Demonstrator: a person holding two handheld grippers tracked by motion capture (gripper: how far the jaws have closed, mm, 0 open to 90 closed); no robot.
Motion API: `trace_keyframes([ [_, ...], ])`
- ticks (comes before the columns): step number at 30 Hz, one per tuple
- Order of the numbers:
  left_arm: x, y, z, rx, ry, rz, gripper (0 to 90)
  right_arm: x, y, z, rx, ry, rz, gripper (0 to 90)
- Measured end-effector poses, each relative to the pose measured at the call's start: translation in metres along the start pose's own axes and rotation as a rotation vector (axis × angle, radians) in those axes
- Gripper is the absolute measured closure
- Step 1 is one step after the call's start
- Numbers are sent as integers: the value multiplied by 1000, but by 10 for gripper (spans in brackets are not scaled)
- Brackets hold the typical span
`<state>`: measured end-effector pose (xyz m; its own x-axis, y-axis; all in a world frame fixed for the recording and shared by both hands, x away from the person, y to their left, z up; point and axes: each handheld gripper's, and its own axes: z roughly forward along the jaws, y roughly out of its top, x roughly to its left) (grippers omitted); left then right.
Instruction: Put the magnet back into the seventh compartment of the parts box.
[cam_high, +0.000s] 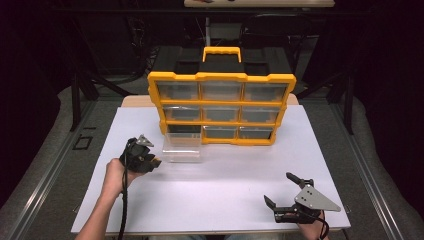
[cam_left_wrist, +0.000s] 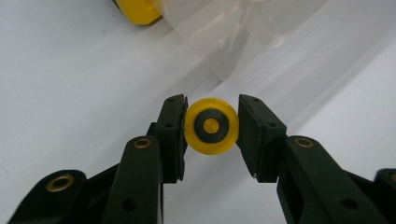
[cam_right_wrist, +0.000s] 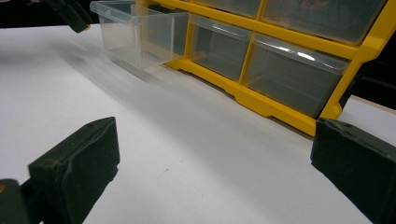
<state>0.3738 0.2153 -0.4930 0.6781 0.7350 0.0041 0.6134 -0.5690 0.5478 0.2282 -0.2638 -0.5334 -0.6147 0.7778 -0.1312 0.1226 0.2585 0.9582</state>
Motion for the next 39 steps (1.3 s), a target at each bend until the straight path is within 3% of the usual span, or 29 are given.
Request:
trace_keyframes([
  [3,3,0,-1,-8,7,-13,633,-5,-2,0,1,-16,25,7],
  [12,6,2,1,-9,6,-21,634,-4,-3,3,17,-5,39,7],
  [29,4,10,-10,-45,43,-11,634,-2,-1,3,17,-12,18,7],
  [39,10,17,-16,-62,61,-18,634,-2,-2,4,24,-11,21,6],
])
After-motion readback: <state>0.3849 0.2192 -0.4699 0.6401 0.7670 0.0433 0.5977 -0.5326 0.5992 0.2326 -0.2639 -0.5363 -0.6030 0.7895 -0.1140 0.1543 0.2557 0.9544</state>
